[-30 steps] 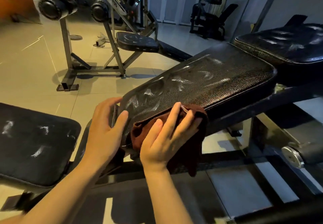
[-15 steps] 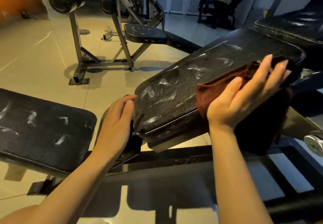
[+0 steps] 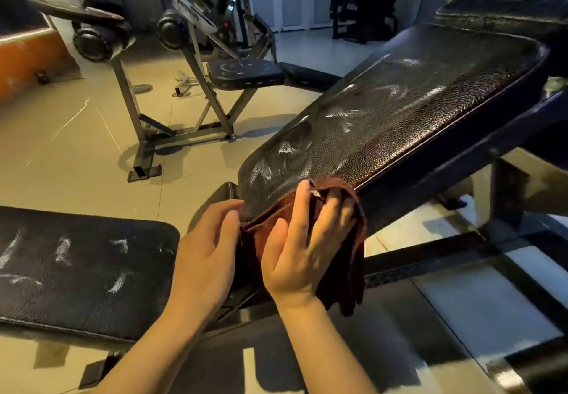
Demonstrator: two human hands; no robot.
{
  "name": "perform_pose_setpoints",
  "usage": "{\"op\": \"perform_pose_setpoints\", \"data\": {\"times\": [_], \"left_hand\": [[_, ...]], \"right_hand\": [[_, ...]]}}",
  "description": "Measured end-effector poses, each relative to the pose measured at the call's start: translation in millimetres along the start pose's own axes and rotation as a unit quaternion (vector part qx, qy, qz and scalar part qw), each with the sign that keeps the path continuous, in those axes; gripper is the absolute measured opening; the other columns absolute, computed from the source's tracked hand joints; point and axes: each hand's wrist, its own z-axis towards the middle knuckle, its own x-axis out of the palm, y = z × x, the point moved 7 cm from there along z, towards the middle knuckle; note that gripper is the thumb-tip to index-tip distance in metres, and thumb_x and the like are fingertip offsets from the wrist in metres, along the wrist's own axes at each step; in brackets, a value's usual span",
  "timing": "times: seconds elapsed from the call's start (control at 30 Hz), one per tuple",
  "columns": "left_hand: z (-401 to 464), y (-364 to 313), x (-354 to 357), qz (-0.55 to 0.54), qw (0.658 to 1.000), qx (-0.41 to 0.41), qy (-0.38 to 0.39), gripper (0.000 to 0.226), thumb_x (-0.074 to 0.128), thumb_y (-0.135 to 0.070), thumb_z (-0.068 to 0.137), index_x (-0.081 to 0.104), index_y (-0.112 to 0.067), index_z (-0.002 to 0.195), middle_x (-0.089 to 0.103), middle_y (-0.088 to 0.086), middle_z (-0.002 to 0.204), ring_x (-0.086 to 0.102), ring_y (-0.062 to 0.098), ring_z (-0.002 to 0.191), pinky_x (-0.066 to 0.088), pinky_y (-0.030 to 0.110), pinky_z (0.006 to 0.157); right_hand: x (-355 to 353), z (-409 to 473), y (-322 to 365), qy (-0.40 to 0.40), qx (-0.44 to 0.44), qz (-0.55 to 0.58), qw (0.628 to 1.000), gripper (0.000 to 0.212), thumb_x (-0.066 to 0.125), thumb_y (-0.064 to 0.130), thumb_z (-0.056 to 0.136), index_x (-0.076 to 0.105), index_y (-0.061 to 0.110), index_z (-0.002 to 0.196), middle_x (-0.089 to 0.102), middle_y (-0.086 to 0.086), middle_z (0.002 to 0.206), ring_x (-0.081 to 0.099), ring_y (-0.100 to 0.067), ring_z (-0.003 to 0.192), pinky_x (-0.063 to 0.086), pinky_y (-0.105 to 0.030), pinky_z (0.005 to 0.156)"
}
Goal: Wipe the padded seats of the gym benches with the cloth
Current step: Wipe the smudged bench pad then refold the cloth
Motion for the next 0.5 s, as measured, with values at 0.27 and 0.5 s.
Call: {"op": "perform_pose_setpoints", "data": {"times": [0.27,0.5], "left_hand": [[2,9,3,0.058,0.996,0.000,0.069,0.021,0.033,-0.056,0.098,0.044,-0.057,0.117,0.063,-0.027,0.112,0.055,-0.015,0.104,0.040,0.008,0.084],[-8,8,6,0.065,0.987,0.002,0.148,0.037,0.020,-0.069,0.089,0.026,-0.068,0.125,0.050,-0.053,0.108,0.048,-0.014,0.115,0.033,0.009,0.091]], "right_hand": [[-23,60,-23,-0.037,-0.040,0.054,0.997,0.041,0.035,0.018,0.103,0.043,0.002,0.140,0.030,-0.023,0.149,0.011,-0.030,0.148,0.013,-0.042,0.121],[-54,137,-70,-0.144,0.067,0.028,0.987,0.043,0.039,0.011,0.099,0.047,-0.007,0.137,0.036,-0.034,0.145,0.029,-0.048,0.138,0.026,-0.059,0.114]]}}
